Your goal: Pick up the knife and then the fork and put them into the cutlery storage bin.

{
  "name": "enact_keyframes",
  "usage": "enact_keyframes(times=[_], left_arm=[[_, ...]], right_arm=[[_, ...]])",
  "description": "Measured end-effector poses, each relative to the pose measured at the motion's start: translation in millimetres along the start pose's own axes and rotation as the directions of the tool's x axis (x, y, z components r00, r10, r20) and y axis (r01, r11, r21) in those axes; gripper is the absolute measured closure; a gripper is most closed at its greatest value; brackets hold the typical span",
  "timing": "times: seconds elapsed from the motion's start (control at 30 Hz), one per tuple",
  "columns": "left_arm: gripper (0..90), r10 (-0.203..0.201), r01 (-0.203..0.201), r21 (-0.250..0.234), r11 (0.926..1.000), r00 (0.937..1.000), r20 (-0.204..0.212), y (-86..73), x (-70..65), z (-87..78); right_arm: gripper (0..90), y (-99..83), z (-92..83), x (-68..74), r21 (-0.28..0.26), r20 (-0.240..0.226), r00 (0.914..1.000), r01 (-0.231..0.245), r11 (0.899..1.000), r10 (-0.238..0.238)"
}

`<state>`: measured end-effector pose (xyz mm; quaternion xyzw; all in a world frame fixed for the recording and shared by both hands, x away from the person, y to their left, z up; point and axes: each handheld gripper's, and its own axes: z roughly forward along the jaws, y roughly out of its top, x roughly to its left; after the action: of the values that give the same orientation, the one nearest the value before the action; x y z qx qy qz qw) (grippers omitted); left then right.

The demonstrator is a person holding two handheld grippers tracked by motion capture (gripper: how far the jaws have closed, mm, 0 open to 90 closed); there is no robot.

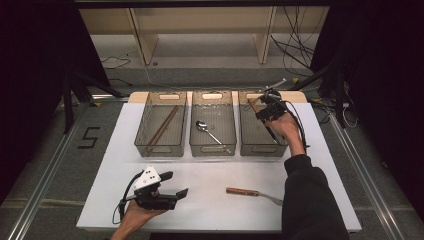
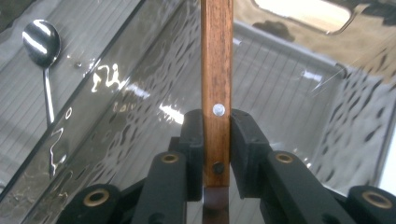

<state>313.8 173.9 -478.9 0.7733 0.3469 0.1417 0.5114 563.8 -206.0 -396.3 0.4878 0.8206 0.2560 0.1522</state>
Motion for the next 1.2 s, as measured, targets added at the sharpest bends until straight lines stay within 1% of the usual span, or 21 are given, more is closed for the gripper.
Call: enact_keyframes(times=[0.07, 0.13, 0.2, 0.27, 0.37, 0.4, 0.6, 0.67, 0.73, 0.8, 0.97, 1.07, 1.13, 1.2], left_arm=[[16.9, 0.001, -0.001, 0.003, 1.0, 1.0, 0.0, 0.1, 0.0, -0.1], [16.9, 0.0, 0.0, 0.002, 1.0, 1.0, -0.001, 0.1, 0.1, -0.2], [16.9, -0.001, 0.001, 0.002, 1.0, 1.0, 0.0, 0.0, 0.2, -0.2], [16.9, 0.0, 0.0, 0.001, 1.0, 1.0, 0.0, -0.1, 0.1, -0.1], [16.9, 0.0, 0.0, 0.003, 1.0, 1.0, 0.001, 0.0, -0.2, 0.0], [16.9, 0.0, 0.0, 0.004, 1.0, 1.0, 0.002, 0.0, -0.3, 0.0], [16.9, 0.007, -0.007, 0.012, 0.9999, 1.0, 0.001, -0.1, 0.0, 0.7], [16.9, 0.006, -0.006, 0.007, 1.0, 1.0, 0.002, -0.1, -0.2, 0.5], [16.9, 0.002, -0.002, 0.004, 1.0, 1.0, 0.002, -0.2, -0.1, 0.5], [16.9, 0.006, -0.006, 0.007, 1.0, 1.0, 0.0, -0.3, 0.0, 0.6], [16.9, 0.007, -0.007, 0.005, 1.0, 1.0, -0.002, -0.4, -0.2, 1.0], [16.9, 0.005, -0.005, 0.003, 1.0, 1.0, -0.001, -0.4, -0.3, 0.7], [16.9, 0.005, -0.005, 0.005, 1.0, 1.0, -0.001, -0.3, 0.0, 0.5], [16.9, -0.001, 0.001, 0.002, 1.0, 1.0, -0.001, -0.4, -0.3, 0.4]], right_arm=[[75.3, -1.5, 2.5, 0.0, 0.018, -0.002, 1.0, 0.001, 1.0, -0.001], [73.2, -2.3, 3.6, -0.1, 0.022, -0.005, 1.0, -0.006, 1.0, 0.006], [67.2, -2.1, 2.4, -0.6, 0.015, -0.027, 0.9995, -0.018, 1.0, 0.018], [65.7, -2.0, -0.3, 0.1, 0.004, -0.033, 0.9994, -0.009, 1.0, 0.009], [60.3, -2.0, -4.6, 2.6, -0.01, -0.042, 0.9991, -0.008, 1.0, 0.007], [59.9, -2.1, -6.0, 3.9, -0.014, -0.042, 0.9991, -0.001, 1.0, 0.001], [49.9, -7.6, -19.1, 14.2, -0.075, -0.079, 0.9964, 0.025, 0.997, -0.03], [46.8, -11.0, -25.0, 18.1, -0.095, -0.094, 0.9946, 0.034, 0.995, -0.043], [44.2, -15.1, -31.4, 21.4, -0.113, -0.108, 0.993, 0.034, 0.993, -0.047], [42.0, -19.1, -37.4, 24.9, -0.123, -0.113, 0.9924, 0.035, 0.992, -0.049], [39.4, -31.1, -52.5, 36.3, -0.153, -0.16, 0.9841, 0.052, 0.987, -0.077], [38.4, -39.4, -60.6, 44.2, -0.166, -0.19, 0.9768, 0.068, 0.984, -0.099], [37.1, -45.4, -65.4, 50.4, -0.172, -0.193, 0.9739, 0.087, 0.981, -0.12], [35.8, -51.8, -70.3, 56.0, -0.185, -0.213, 0.9681, 0.093, 0.978, -0.132]])
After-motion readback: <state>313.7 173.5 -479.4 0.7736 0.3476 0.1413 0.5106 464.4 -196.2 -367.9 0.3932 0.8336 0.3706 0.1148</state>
